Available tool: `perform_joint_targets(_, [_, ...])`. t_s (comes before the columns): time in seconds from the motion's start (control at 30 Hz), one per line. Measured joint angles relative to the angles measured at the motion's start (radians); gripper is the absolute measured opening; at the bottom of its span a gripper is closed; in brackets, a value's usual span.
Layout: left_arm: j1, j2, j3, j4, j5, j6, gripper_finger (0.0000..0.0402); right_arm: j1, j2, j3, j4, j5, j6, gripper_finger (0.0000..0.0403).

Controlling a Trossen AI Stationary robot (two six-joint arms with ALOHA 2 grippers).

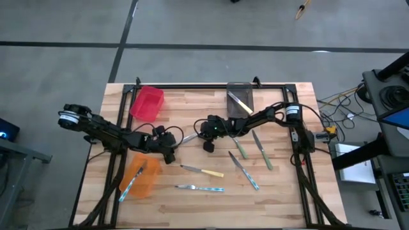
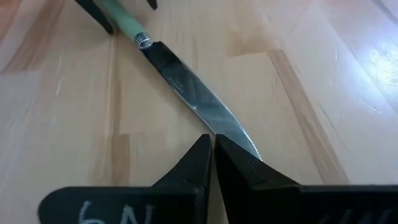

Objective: Sort silverware by color (type)
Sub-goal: Put the left green knife into the red bin

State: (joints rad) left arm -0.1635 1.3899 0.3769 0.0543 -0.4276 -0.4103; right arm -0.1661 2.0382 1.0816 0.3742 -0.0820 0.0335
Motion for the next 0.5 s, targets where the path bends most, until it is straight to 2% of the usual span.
perform_joint_targets(0.5, [0.0,-0.001,-0.038,0.036,-0.009,-0.052,0.015,0.0,0.008,-0.001,0.04,0.004,0.012,0.0018])
